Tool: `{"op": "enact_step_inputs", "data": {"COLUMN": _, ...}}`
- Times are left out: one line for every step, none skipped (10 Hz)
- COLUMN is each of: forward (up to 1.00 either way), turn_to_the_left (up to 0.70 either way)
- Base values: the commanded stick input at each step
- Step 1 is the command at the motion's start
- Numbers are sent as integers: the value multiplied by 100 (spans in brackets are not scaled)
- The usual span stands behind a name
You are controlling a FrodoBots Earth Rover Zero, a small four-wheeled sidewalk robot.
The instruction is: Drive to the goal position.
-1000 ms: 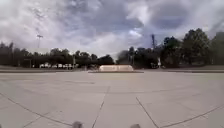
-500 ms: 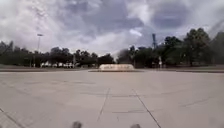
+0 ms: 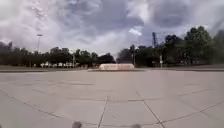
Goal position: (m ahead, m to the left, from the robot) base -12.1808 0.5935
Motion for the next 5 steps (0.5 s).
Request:
{"op": "enact_step_inputs", "data": {"forward": 70, "turn_to_the_left": 0}}
{"op": "enact_step_inputs", "data": {"forward": 70, "turn_to_the_left": 0}}
{"op": "enact_step_inputs", "data": {"forward": 70, "turn_to_the_left": 0}}
{"op": "enact_step_inputs", "data": {"forward": 70, "turn_to_the_left": 0}}
{"op": "enact_step_inputs", "data": {"forward": 16, "turn_to_the_left": 0}}
